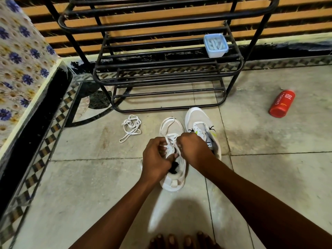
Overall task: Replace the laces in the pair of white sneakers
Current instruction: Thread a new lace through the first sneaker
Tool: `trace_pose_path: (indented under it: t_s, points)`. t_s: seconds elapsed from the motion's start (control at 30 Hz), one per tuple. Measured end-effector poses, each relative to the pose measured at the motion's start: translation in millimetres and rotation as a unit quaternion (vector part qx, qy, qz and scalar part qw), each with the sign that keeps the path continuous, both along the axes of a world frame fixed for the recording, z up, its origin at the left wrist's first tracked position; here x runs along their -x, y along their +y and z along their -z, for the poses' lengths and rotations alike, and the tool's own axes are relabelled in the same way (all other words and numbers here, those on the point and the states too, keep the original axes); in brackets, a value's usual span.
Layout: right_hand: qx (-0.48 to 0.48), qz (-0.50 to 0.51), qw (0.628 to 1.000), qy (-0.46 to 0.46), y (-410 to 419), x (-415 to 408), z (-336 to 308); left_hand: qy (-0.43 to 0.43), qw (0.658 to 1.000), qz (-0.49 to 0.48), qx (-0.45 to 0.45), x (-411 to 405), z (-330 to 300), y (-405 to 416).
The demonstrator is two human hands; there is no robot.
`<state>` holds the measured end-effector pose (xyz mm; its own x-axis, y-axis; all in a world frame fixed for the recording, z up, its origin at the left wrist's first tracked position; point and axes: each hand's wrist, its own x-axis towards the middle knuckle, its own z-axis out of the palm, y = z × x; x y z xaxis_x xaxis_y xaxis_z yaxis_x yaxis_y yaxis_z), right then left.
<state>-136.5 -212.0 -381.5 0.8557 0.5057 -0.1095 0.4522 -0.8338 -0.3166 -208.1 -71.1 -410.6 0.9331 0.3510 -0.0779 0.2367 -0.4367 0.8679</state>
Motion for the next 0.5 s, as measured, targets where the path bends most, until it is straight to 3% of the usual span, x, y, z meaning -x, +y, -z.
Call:
trace_pose_path:
  t_s: [0.13,0.23,0.33,0.37,0.43,0.47,0.5]
  points:
    - [-0.032,-0.019,0.991,-0.125,-10.9,6.1,-7.0,-0.011,1.000,-0.022,0.012,5.7,5.7,0.6]
    - [-0.215,0.063,0.965,-0.133,-18.2,7.5,-11.4,-0.001,0.999,-0.029,0.035,5.0,8.5,4.5]
    - [-0.436,0.201,0.876,-0.036,-22.2,4.8,-22.8,0.018,0.999,-0.029,0.041,2.5,12.9,7.5]
    - [-0.511,0.229,0.828,0.018,-23.3,2.5,-26.4,0.021,0.999,-0.026,0.038,2.0,12.6,7.3]
    - [-0.643,0.268,0.691,0.193,-22.2,-3.1,-35.9,0.030,0.999,-0.023,0.034,1.1,12.4,7.1]
    - [-0.655,0.268,0.667,0.233,-23.0,-4.5,-41.7,0.033,0.999,-0.021,0.035,0.6,12.3,7.3]
    - [-0.622,0.250,0.713,0.206,-25.5,-6.3,-45.2,0.035,0.999,-0.020,0.036,0.2,12.4,7.5]
